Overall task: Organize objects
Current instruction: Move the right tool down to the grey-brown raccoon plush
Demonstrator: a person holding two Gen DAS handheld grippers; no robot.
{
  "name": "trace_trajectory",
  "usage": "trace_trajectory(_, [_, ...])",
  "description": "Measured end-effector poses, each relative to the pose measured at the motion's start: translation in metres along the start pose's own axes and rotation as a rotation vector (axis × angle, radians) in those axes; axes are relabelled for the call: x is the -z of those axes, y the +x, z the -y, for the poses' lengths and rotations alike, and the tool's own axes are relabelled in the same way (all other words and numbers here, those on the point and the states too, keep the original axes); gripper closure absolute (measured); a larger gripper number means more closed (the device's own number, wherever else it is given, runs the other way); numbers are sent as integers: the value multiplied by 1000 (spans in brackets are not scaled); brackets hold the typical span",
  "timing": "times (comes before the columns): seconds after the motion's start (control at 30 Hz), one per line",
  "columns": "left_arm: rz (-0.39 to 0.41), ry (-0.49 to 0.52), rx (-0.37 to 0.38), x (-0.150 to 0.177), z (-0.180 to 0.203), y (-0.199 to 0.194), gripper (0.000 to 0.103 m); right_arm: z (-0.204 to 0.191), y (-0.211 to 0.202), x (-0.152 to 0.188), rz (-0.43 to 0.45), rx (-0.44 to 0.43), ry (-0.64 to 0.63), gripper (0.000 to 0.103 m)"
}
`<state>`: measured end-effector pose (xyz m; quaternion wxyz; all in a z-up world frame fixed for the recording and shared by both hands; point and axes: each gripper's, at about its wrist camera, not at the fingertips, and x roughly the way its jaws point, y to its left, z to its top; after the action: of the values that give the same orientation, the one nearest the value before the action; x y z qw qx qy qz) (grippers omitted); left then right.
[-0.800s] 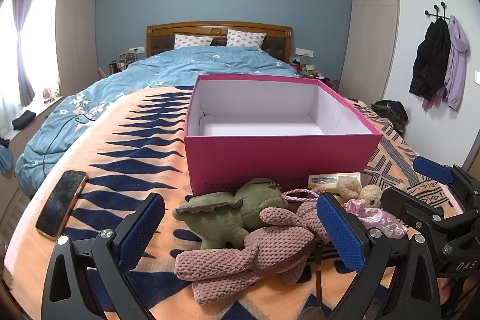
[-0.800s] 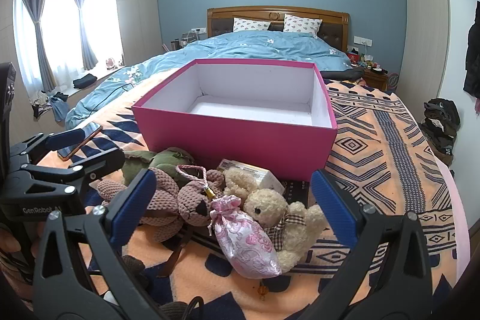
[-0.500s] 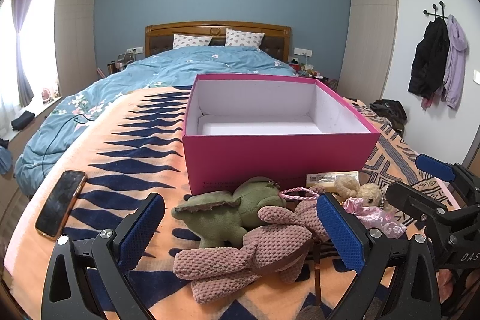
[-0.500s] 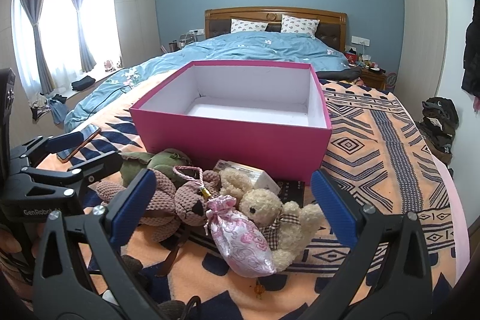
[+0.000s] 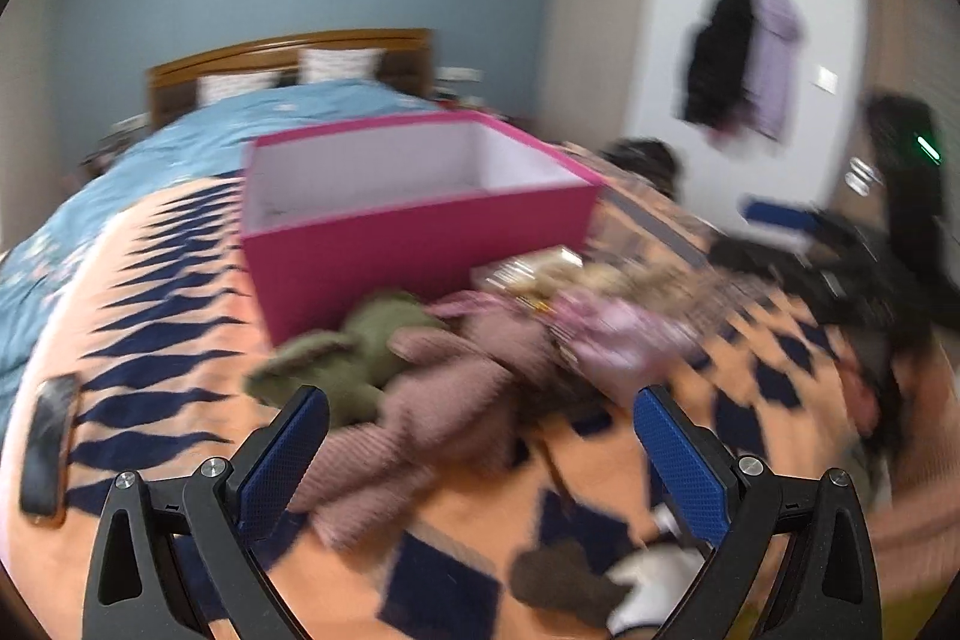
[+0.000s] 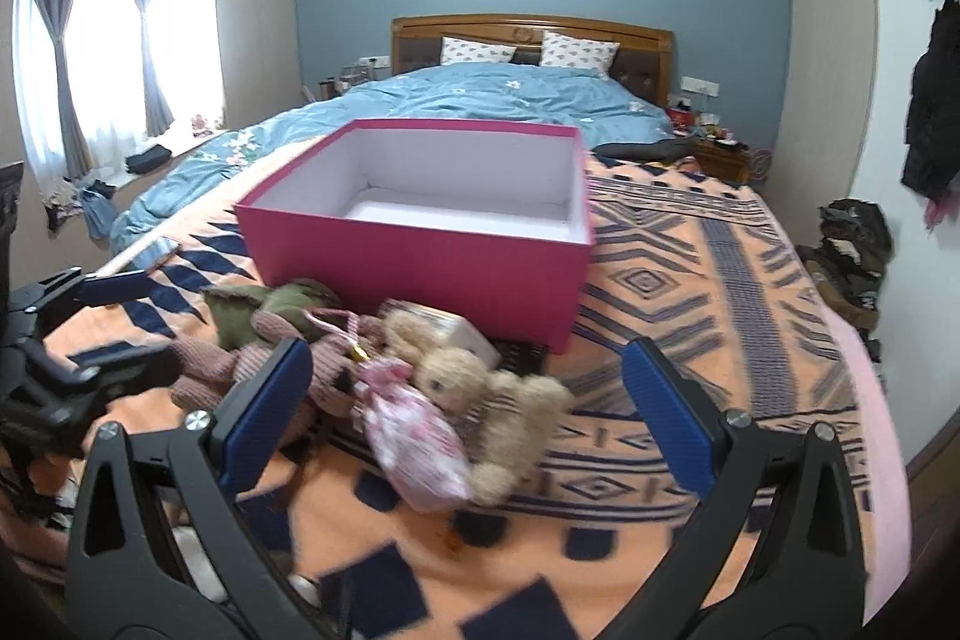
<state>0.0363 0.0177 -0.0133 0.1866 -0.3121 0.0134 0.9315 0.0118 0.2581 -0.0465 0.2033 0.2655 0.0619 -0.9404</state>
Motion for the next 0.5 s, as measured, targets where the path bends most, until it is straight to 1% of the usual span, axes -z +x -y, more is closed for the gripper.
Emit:
trace_trajectory(0.1, [-46,65,35,11,13,2,0,13,-10,8,-19,19,15,0])
trace_trajectory(0.23, [-105,87,19,21,21,14,0,26,-20,19,-45,27,15,0])
trace_trajectory(0.27, [-115,90,12,23,21,18,0,27,-22,22,-56,4,15,0])
trace_trajectory(0.37, [-139,97,-13,30,27,26,0,27,-29,30,-96,-102,-4,0])
trace_trajectory(0.47, [-170,112,-48,35,30,34,0,13,-37,41,-135,-207,-73,0])
trace_trajectory(0.5, [-176,115,-53,37,31,37,0,7,-38,46,-164,-253,-94,0])
